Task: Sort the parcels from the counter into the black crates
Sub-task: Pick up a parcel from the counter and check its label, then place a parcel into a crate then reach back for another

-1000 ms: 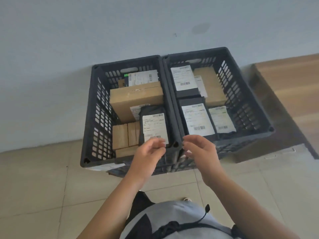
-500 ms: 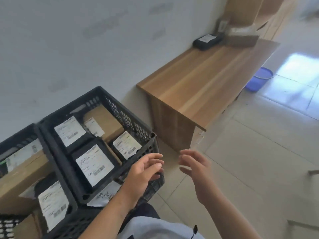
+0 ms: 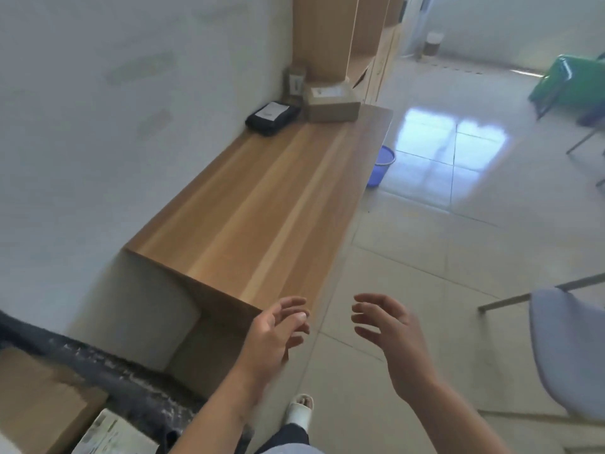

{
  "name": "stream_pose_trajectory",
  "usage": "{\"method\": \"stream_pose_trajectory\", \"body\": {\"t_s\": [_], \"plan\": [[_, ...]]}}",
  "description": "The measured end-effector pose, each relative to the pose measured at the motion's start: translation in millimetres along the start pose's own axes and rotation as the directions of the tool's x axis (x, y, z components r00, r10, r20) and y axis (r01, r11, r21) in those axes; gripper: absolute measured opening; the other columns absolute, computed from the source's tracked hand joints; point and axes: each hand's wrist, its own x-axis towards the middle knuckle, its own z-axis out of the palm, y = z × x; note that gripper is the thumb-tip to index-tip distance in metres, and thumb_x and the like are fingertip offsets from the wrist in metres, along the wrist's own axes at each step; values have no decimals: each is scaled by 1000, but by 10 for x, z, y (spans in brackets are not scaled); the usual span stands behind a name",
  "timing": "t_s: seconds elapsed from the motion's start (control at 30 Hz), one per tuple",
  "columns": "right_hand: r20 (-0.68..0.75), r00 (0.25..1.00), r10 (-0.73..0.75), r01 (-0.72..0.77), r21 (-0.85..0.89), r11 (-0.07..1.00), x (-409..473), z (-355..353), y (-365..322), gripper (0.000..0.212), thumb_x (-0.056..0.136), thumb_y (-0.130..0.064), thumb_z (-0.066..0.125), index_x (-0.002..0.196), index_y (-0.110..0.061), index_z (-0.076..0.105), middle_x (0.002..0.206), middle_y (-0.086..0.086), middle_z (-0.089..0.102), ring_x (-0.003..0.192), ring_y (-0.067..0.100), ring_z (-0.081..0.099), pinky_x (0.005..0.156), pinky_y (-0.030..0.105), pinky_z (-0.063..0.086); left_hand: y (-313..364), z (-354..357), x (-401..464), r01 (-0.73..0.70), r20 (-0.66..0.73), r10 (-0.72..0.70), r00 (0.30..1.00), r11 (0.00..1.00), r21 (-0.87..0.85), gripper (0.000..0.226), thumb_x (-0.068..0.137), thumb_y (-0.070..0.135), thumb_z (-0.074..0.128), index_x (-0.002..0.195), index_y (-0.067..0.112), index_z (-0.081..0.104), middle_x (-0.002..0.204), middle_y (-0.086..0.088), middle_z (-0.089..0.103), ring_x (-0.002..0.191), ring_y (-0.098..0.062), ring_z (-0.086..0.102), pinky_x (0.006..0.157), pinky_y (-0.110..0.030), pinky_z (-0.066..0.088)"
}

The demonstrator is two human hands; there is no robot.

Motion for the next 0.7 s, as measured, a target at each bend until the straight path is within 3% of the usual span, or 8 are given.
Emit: {"method": "stream_pose_trajectory", "body": {"t_s": [0.2,0.33,0.43,0.7], "plan": [[-125,992,15,-8,58,998,694,-215,-435,16,97,-5,63,97,-10,79,89,9,75,86,22,71,87,41,58,472,400,1018,45,42,-45,998,999,6,17,99,14,62,112,16,73,114,-15,73,94,-23,69,97,-45,55],[-216,974,64,-36,131,991,1116,-479,-573,17,97,-7,63,96,-10,79,90,10,76,87,23,72,85,40,58,657,827,1557,78,117,-82,990,996,38,18,98,10,62,113,13,71,106,-11,71,89,-18,66,84,-34,55],[-254,962,98,-52,180,982,1588,-700,-677,16,97,-5,62,97,-7,78,90,11,75,85,23,71,82,38,57,767,1162,1971,80,141,-91,986,993,83,18,98,9,62,113,13,71,105,-8,71,88,-17,67,83,-33,55],[-114,986,125,-100,200,975,3261,-1160,-1259,16,98,-6,61,100,-6,78,93,12,75,88,24,71,83,39,58,1123,1993,3153,97,-11,-97,995,988,118,19,98,6,61,113,11,71,112,-17,71,89,-19,66,83,-33,55]]}}
